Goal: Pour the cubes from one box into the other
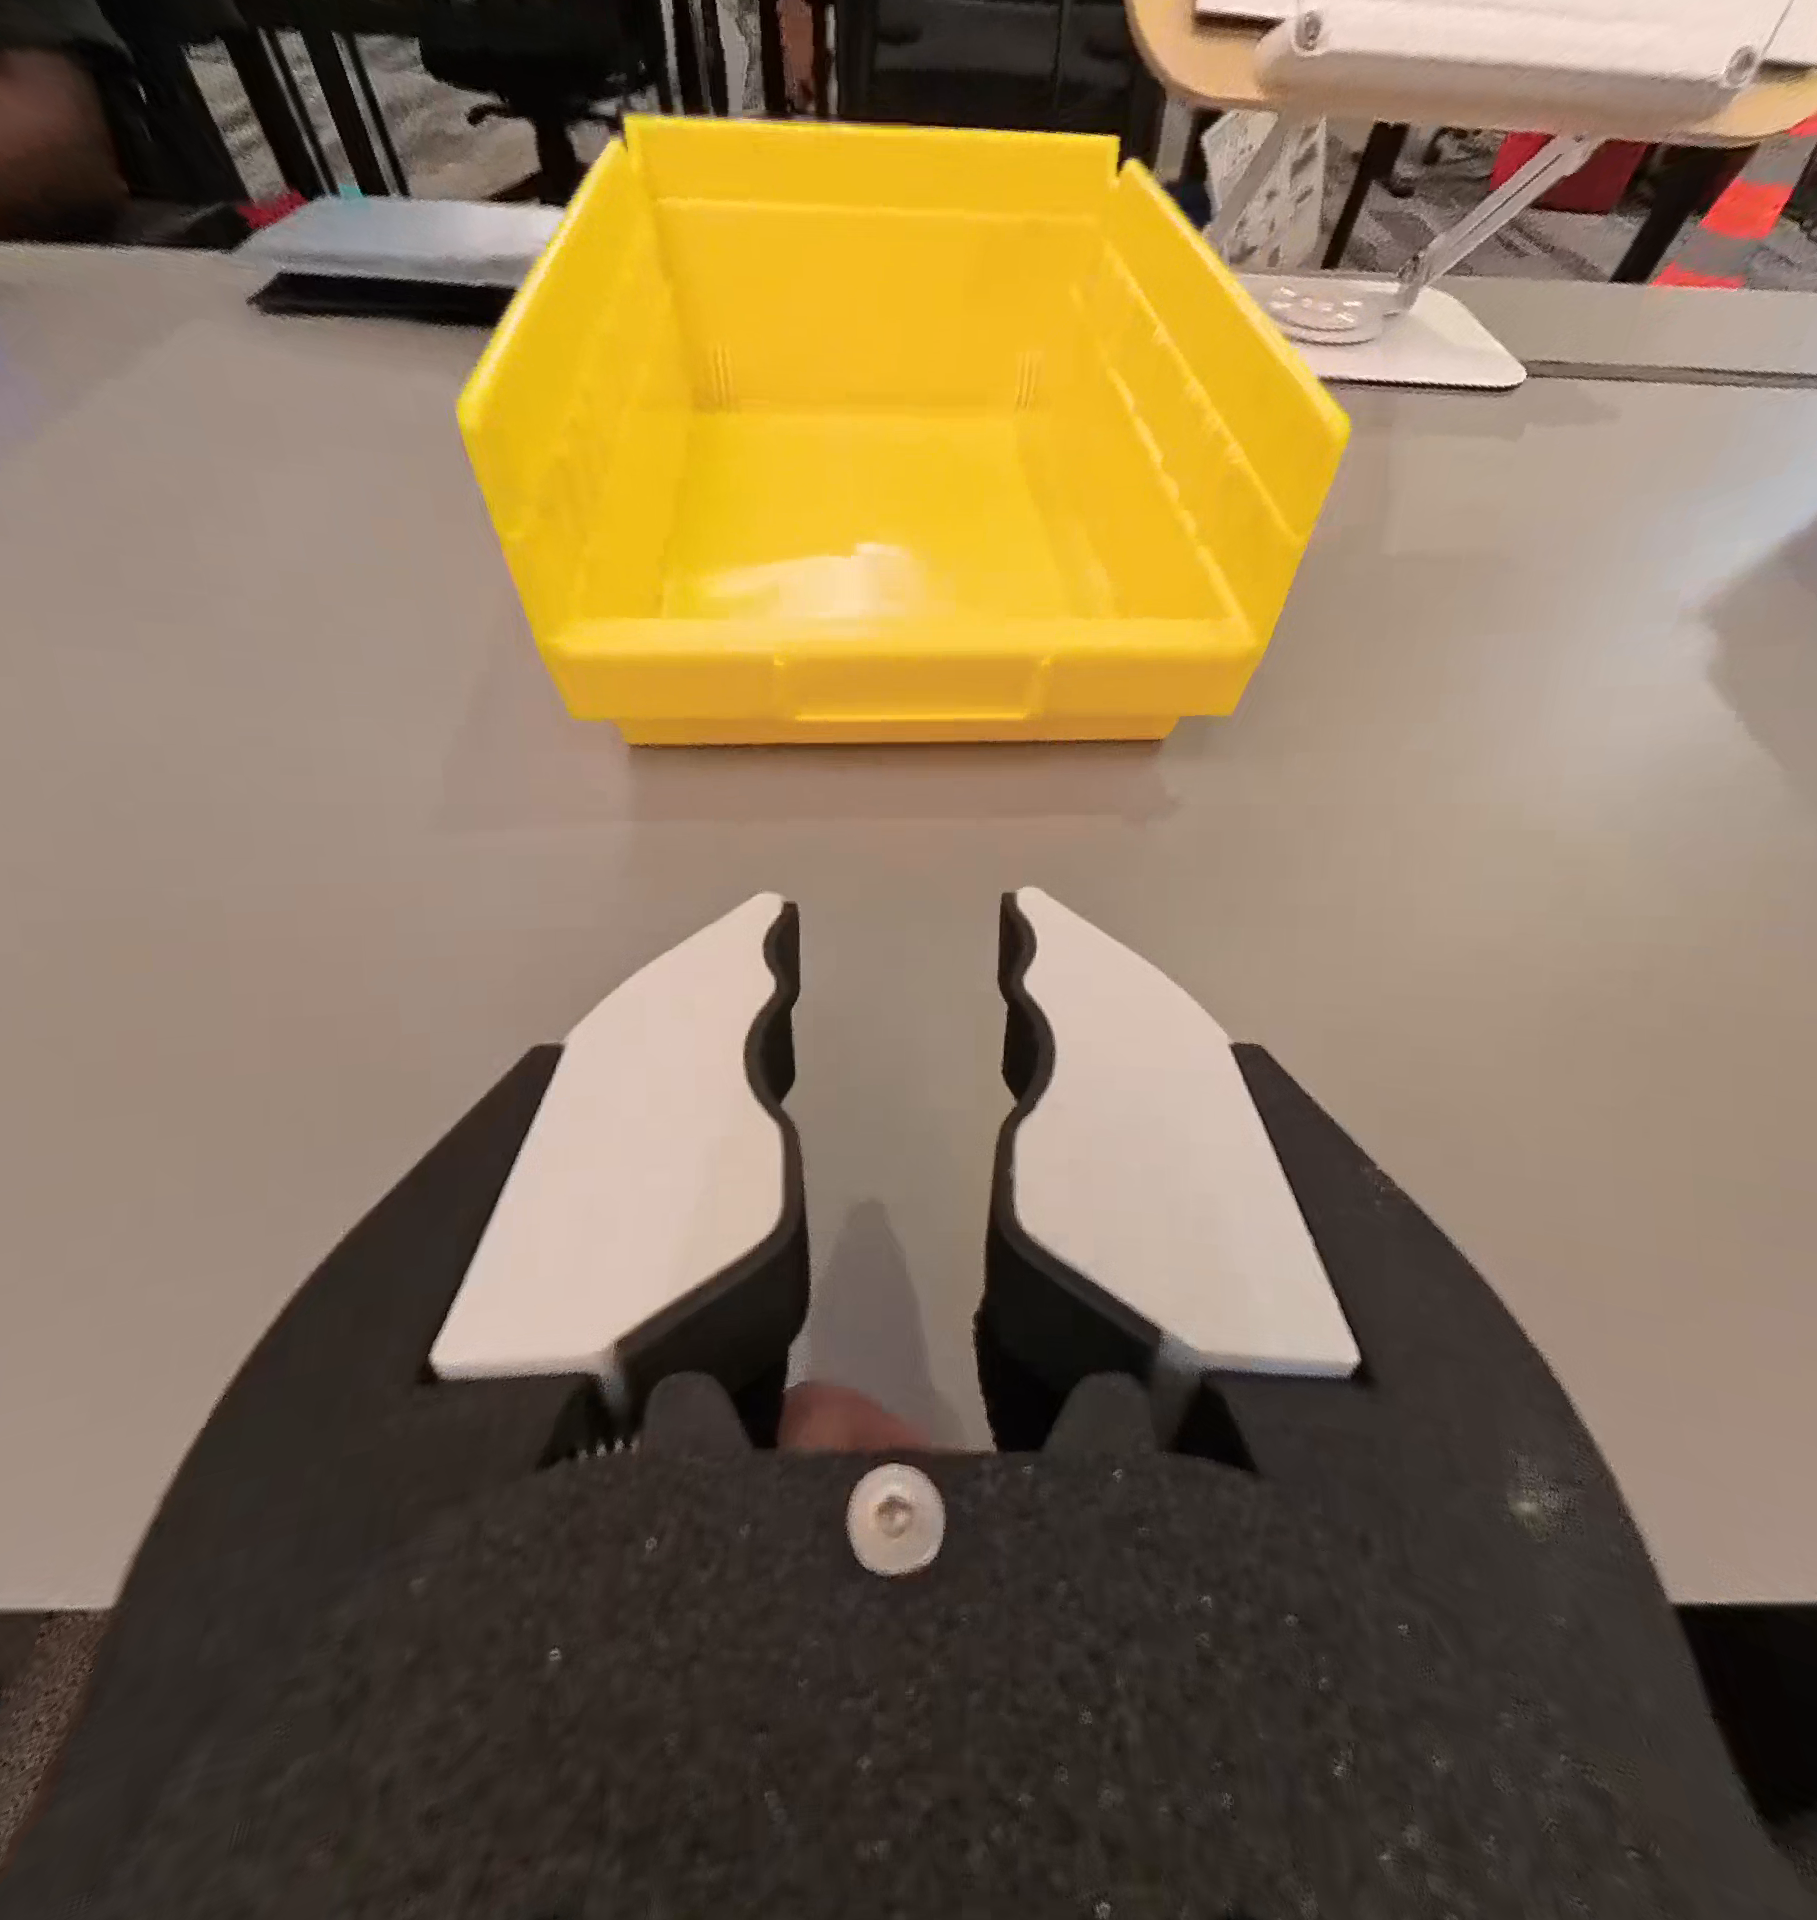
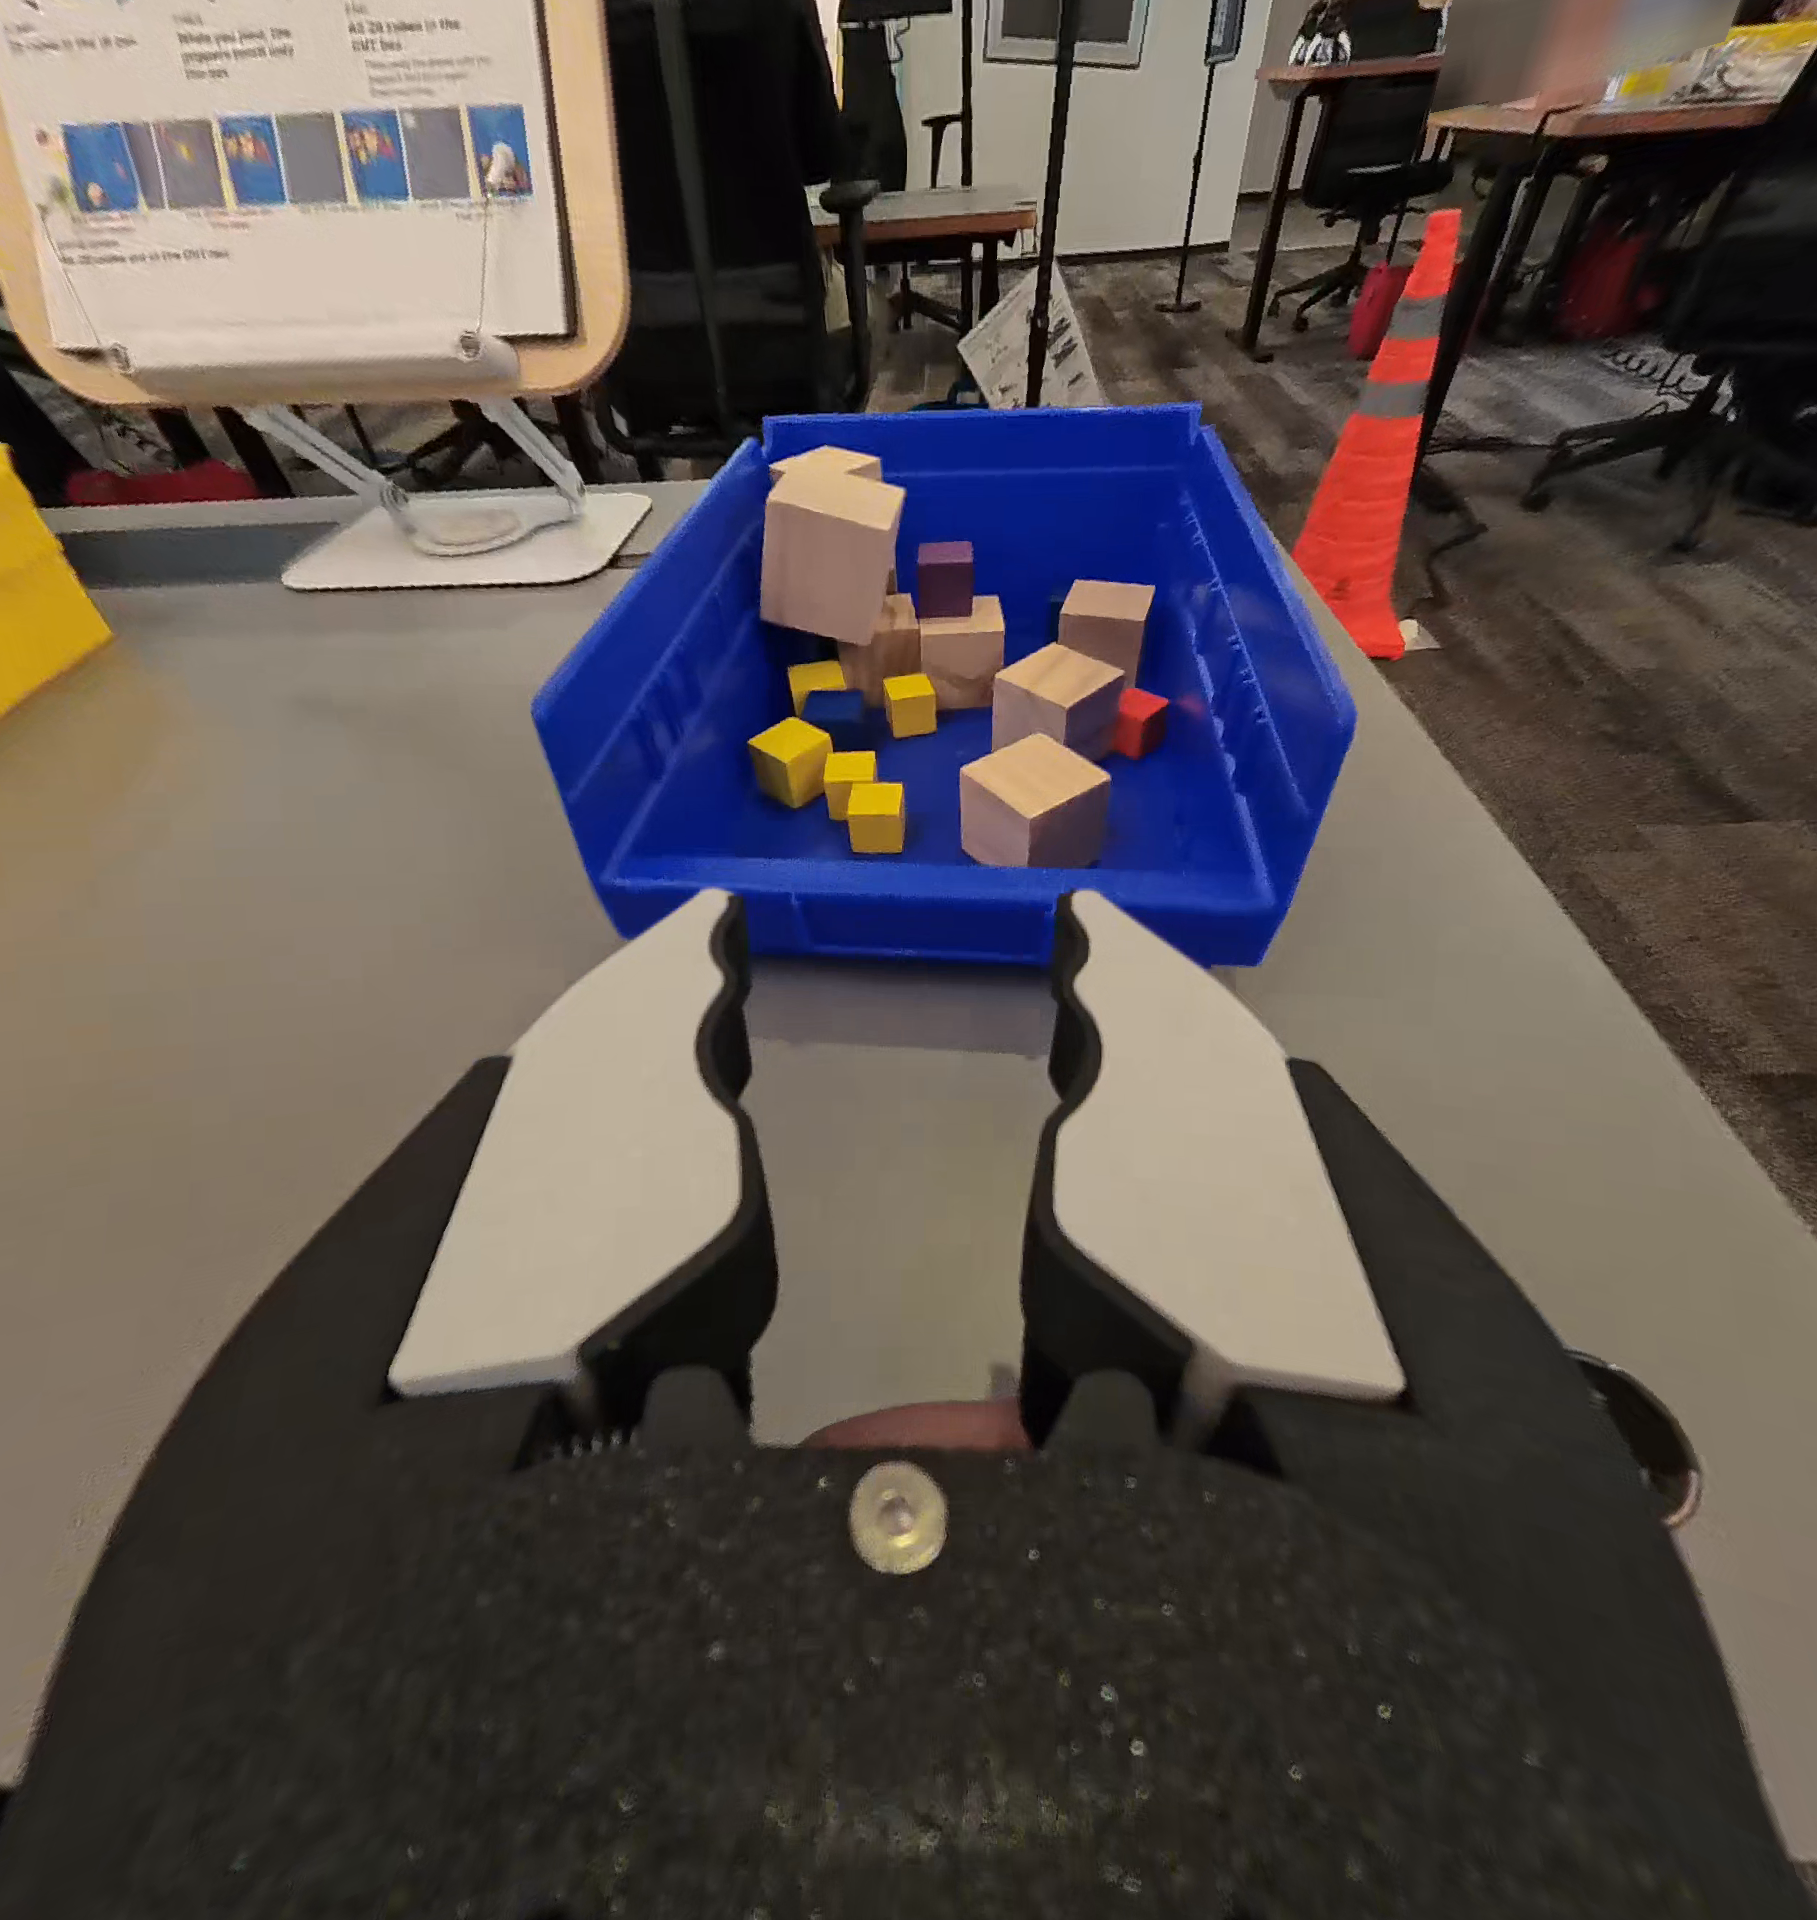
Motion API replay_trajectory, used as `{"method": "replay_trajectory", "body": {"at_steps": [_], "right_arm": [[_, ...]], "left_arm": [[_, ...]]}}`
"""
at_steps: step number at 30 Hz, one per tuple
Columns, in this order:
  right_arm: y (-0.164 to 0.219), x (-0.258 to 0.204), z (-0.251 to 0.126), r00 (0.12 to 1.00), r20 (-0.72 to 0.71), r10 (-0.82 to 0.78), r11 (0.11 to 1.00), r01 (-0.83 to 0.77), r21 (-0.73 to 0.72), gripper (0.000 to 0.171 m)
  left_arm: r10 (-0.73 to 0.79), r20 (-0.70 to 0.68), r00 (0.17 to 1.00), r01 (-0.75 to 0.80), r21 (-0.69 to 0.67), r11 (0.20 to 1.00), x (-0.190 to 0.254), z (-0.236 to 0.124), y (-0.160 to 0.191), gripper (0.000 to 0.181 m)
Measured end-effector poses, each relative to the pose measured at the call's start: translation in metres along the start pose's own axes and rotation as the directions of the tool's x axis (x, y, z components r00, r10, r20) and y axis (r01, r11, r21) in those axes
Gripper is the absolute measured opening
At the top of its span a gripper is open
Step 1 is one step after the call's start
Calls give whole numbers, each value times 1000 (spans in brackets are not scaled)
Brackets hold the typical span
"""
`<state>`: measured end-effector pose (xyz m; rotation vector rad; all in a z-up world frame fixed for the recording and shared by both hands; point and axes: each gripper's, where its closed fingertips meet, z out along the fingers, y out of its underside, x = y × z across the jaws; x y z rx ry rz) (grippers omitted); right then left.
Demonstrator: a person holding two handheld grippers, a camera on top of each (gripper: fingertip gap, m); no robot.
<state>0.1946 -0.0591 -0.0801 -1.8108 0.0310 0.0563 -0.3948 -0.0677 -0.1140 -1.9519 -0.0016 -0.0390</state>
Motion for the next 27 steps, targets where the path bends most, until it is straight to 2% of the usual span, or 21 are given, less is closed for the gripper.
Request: {"method": "replay_trajectory", "body": {"at_steps": [3,7,13,20,23,25,27], "right_arm": [[-4,-6,-4,999,35,13,1000,-14,9,53],[9,2,0,1000,-3,-12,998,12,-62,54],[5,11,-1,1000,-30,-4,999,3,-45,53],[11,21,5,999,-53,14,998,-18,-62,53],[14,27,11,999,-48,6,997,-10,-74,54],[7,40,20,998,-37,-47,994,43,-100,54],[-14,71,31,994,-102,-39,997,32,-63,56]], "left_arm": [[-2,-3,1000,2,18,1000,4,-2,-3,36],[-41,-17,999,41,3,999,4,-2,1,36],[-90,-32,995,90,-8,996,2,-1,2,36],[1,-59,998,-3,-34,999,22,-2,7,40],[15,-206,978,-32,-80,996,80,-9,11,43],[-21,-381,924,-20,-103,994,150,-16,8,46],[36,-497,867,-99,-102,990,223,-16,3,46]]}}
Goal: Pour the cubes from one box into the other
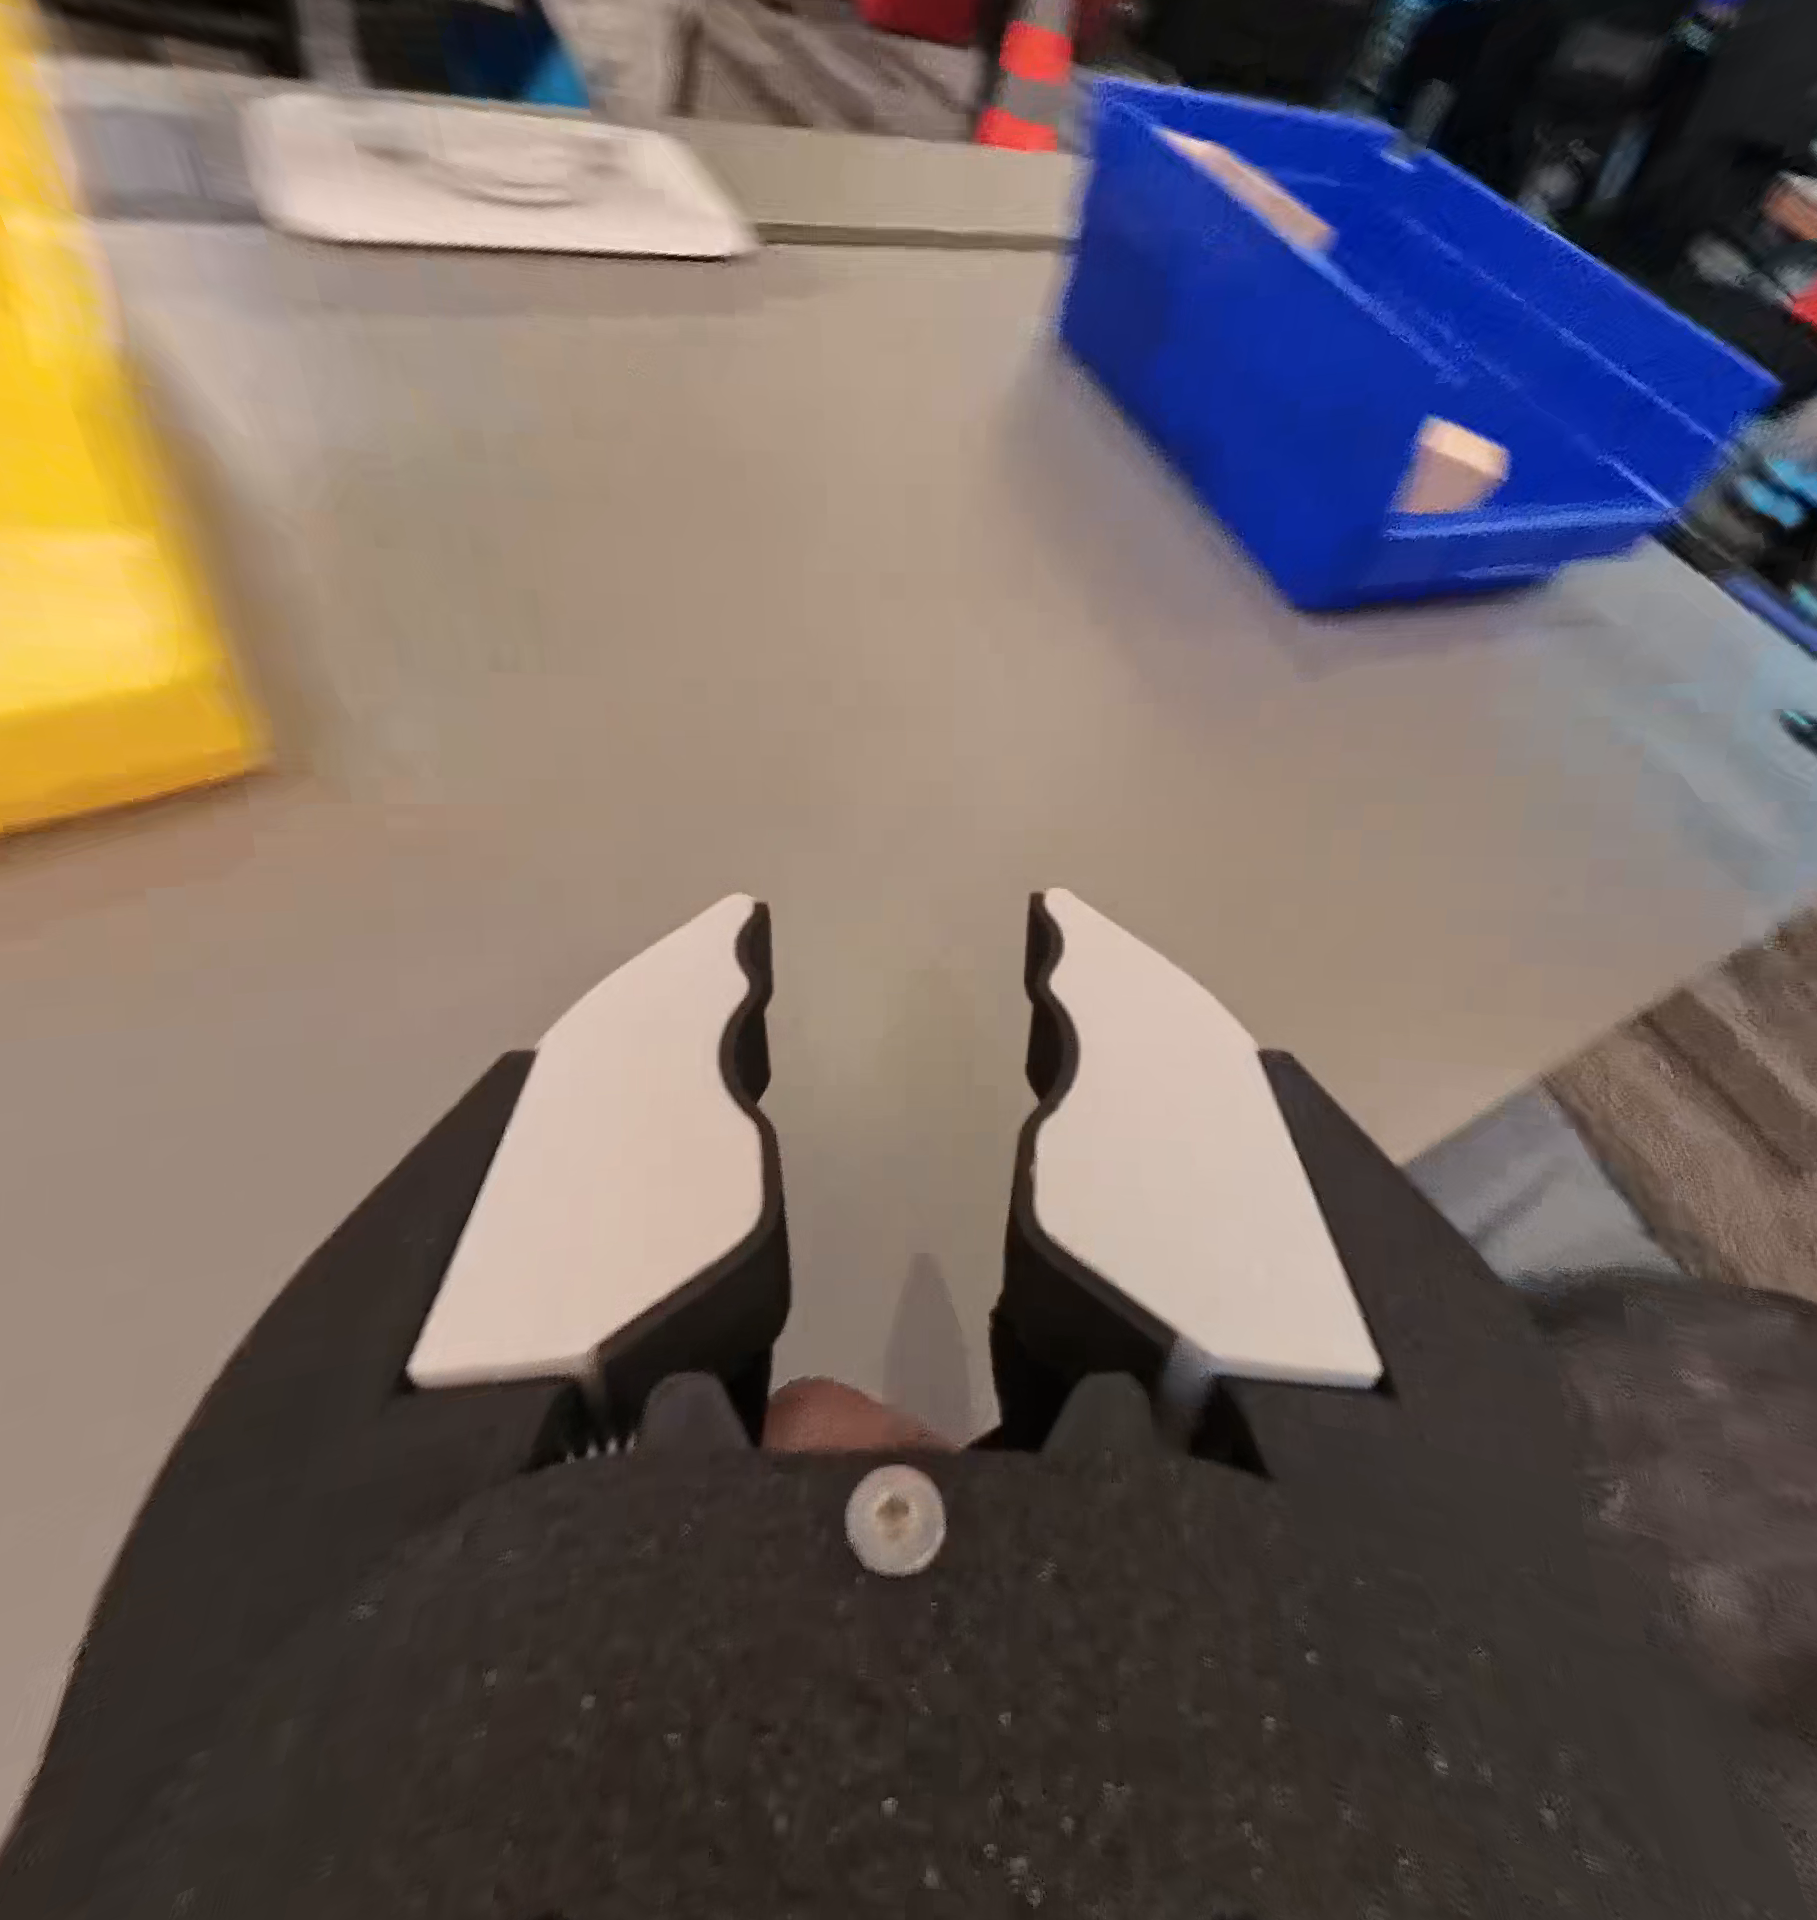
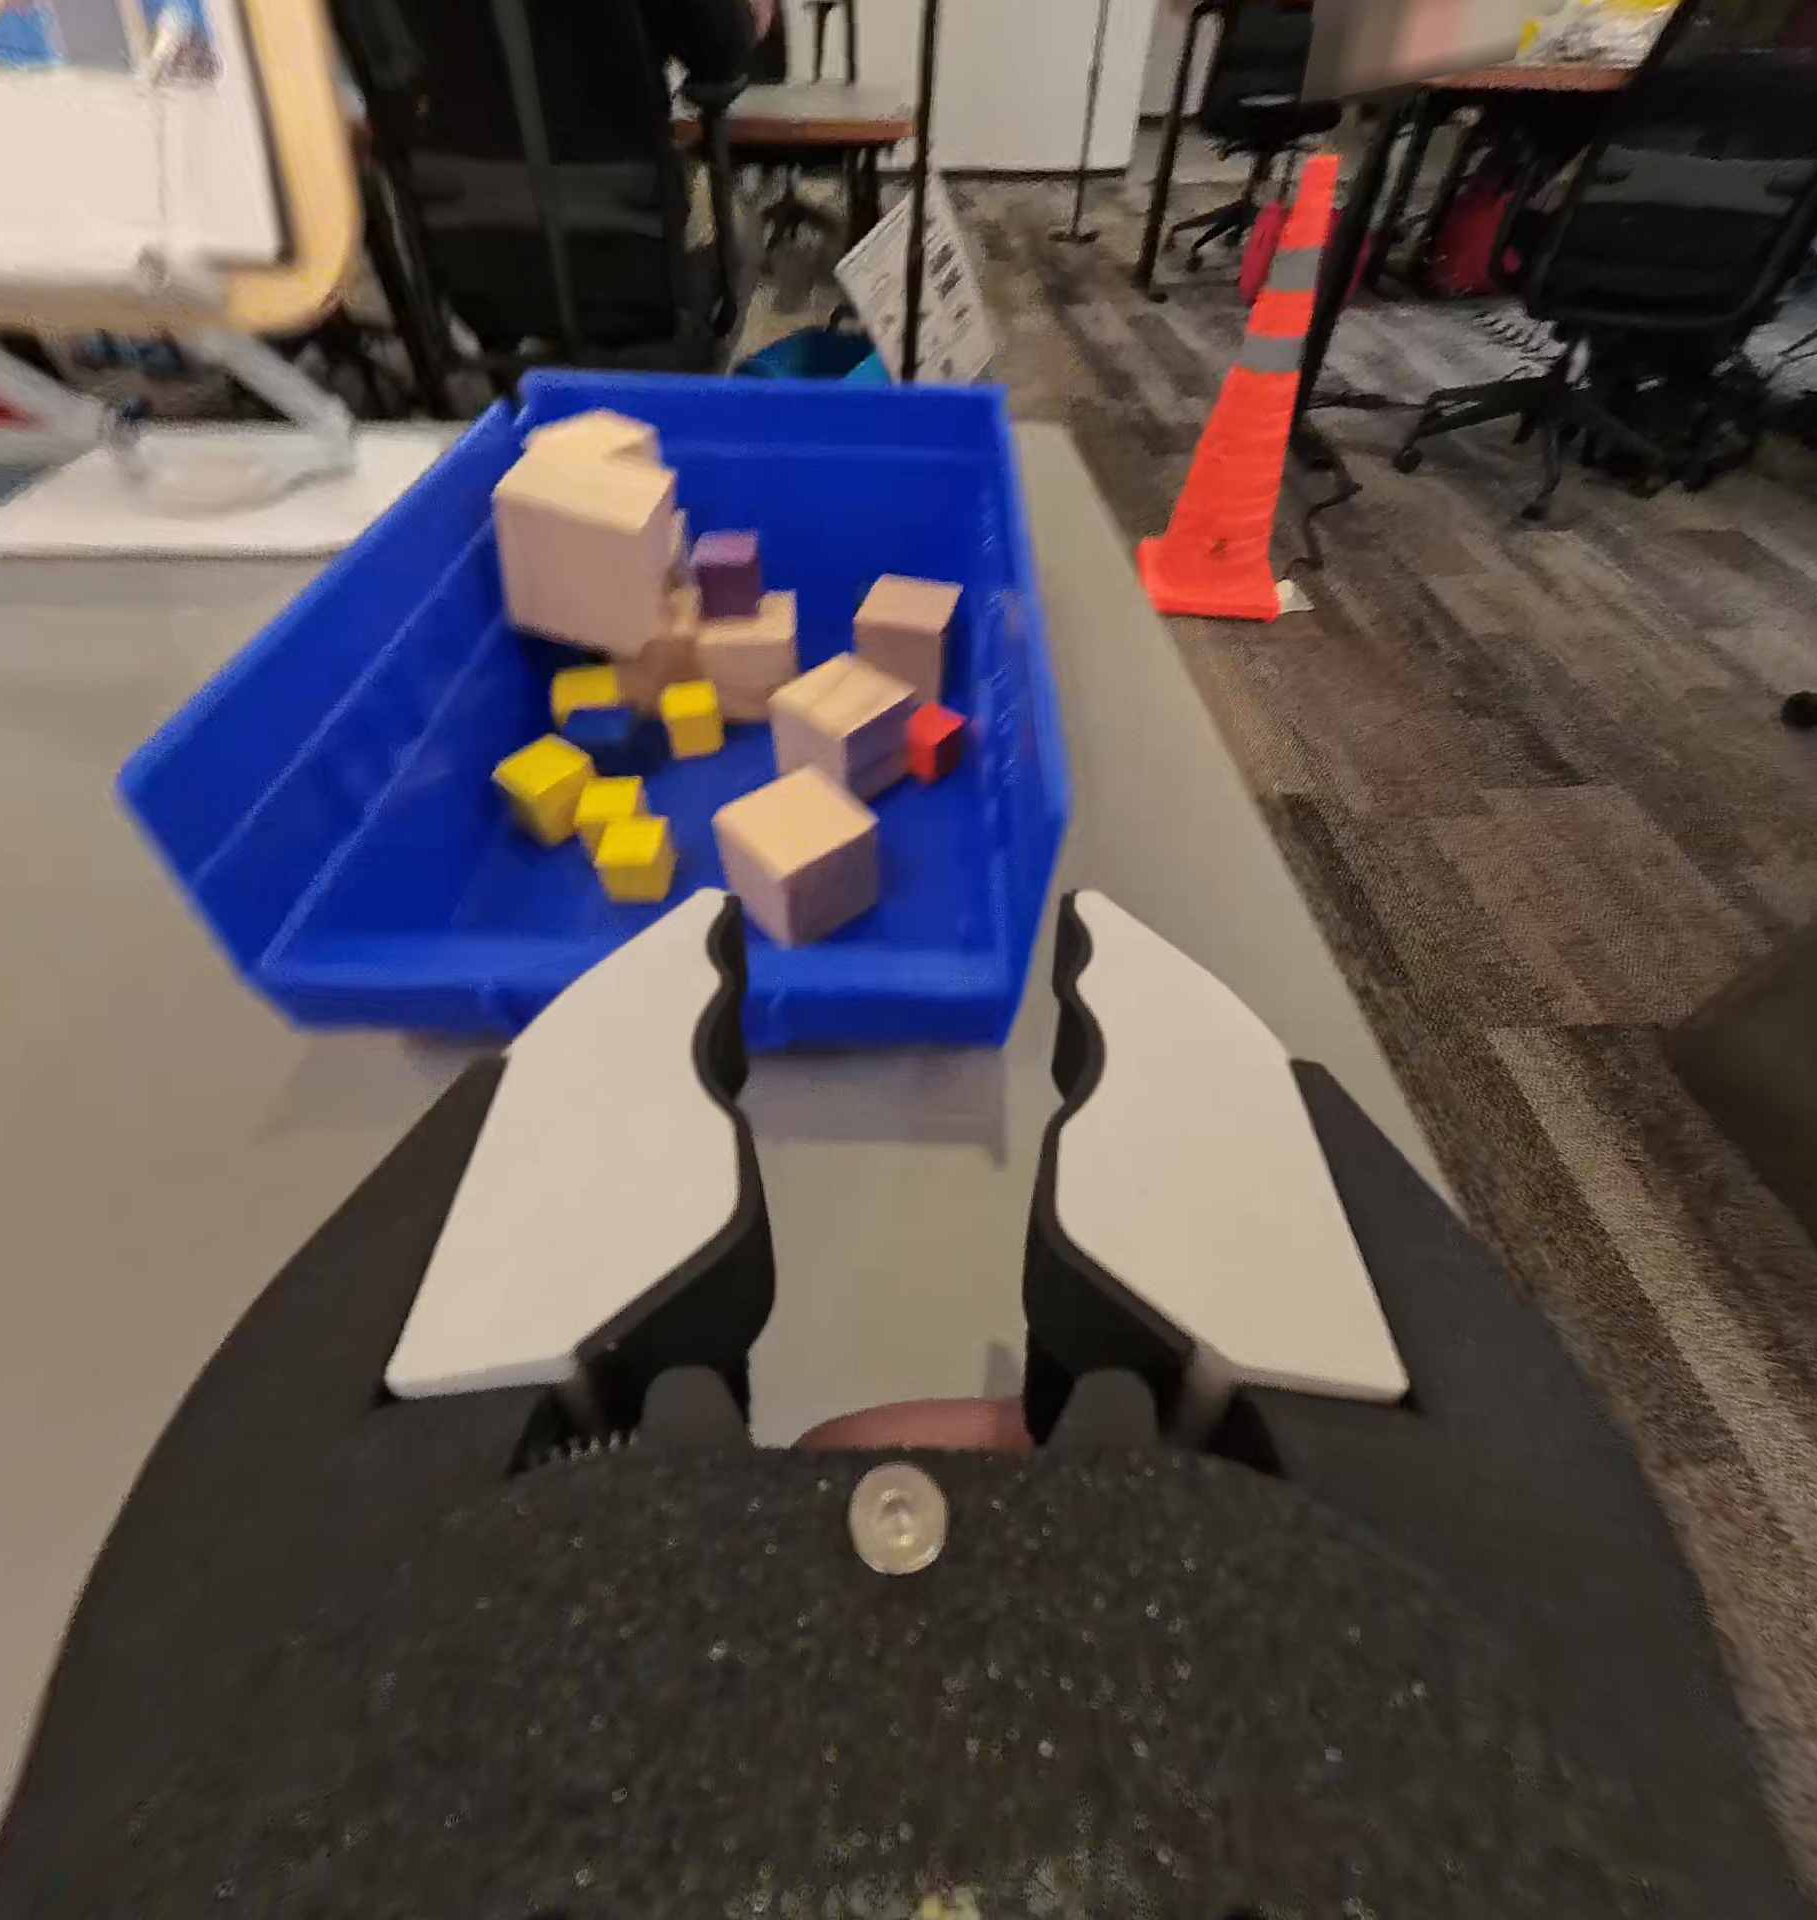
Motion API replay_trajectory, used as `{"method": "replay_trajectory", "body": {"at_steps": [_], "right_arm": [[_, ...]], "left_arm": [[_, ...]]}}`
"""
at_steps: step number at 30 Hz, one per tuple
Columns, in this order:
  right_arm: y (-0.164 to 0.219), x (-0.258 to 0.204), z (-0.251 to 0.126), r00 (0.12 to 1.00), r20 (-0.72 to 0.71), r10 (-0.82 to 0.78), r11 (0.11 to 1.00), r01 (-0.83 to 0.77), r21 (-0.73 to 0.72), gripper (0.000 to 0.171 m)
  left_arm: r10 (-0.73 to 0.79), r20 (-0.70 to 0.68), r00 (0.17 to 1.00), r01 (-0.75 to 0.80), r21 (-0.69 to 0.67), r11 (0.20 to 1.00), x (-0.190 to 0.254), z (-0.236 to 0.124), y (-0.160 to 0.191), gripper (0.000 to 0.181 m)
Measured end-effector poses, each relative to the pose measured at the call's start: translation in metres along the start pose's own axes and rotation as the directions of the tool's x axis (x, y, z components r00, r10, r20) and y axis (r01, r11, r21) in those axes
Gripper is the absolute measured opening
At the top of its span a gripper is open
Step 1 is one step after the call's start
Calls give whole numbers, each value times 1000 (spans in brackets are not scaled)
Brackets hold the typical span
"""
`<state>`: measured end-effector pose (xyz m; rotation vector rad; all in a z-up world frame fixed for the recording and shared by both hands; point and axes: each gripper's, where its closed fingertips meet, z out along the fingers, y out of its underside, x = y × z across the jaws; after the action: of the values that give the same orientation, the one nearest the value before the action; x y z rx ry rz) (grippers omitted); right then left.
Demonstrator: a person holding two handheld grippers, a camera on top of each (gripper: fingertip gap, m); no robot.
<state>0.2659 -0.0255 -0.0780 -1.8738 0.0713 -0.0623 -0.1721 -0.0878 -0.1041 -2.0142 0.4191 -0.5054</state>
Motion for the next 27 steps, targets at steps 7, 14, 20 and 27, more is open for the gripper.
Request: {"method": "replay_trajectory", "body": {"at_steps": [7,14,20,27], "right_arm": [[-8,34,43,987,24,160,987,-160,0,60],[31,34,75,994,-1,109,979,-107,-173,57],[29,23,86,980,21,197,966,-191,-175,4],[-7,-35,55,994,19,107,992,-105,-71,2]], "left_arm": [[201,-33,979,-204,-93,975,152,154,-48,54],[75,111,991,-63,-101,993,176,262,-69,34],[114,222,968,-88,-123,988,156,270,-67,7],[35,219,975,-22,-59,998,119,211,-77,5]]}}
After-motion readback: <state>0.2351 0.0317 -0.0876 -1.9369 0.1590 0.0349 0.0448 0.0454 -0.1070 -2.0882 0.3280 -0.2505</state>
